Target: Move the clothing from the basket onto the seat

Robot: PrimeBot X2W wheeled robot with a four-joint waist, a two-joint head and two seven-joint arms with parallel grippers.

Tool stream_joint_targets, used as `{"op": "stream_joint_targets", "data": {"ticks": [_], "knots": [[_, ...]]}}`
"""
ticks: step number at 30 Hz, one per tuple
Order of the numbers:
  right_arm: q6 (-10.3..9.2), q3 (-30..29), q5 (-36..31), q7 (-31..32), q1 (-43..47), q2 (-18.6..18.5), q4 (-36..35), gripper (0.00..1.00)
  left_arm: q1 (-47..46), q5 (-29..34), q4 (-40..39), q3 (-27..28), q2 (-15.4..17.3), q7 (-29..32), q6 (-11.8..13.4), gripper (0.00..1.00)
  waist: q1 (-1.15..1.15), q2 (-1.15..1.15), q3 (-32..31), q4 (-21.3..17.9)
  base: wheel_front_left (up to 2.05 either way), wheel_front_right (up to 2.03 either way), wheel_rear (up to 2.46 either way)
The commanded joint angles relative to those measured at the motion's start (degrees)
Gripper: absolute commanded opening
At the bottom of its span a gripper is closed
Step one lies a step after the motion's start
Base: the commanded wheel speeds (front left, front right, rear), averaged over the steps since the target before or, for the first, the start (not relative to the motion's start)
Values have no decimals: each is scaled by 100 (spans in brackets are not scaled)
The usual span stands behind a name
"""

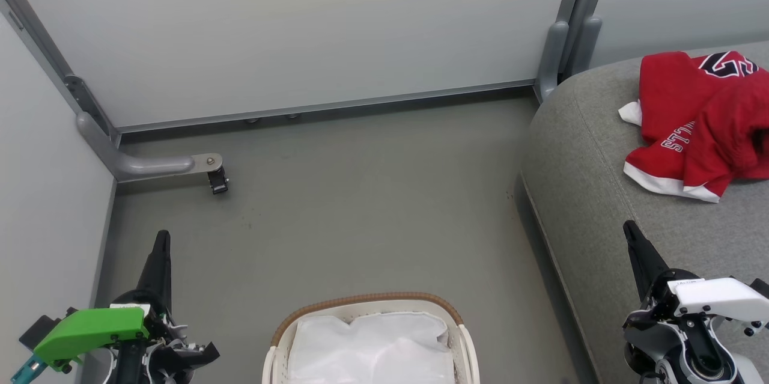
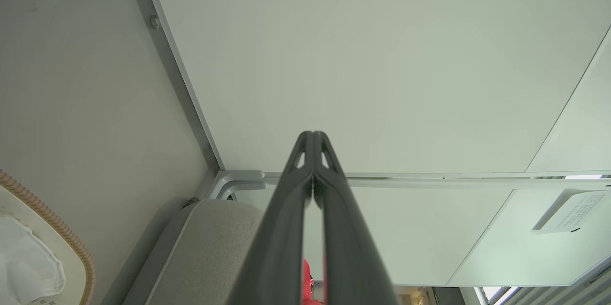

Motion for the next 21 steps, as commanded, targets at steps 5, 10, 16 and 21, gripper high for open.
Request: {"op": "stream_joint_targets", "data": {"ticks": [5, 10, 16, 21], "knots": [[-2, -13, 21, 17, 63, -34, -15, 0, -57, -15, -10, 16, 40, 20, -20, 0, 0, 0, 0, 0, 0, 0, 0], [-2, -13, 21, 17, 63, -34, -15, 0, -57, -16, -10, 16, 40, 20, -20, 0, 0, 0, 0, 0, 0, 0, 0], [-2, -13, 21, 17, 63, -34, -15, 0, -57, -16, -10, 15, 40, 20, -20, 0, 0, 0, 0, 0, 0, 0, 0], [-2, -12, 21, 17, 63, -34, -15, 0, -57, -16, -11, 15, 40, 19, -20, 0, 0, 0, 0, 0, 0, 0, 0]]}}
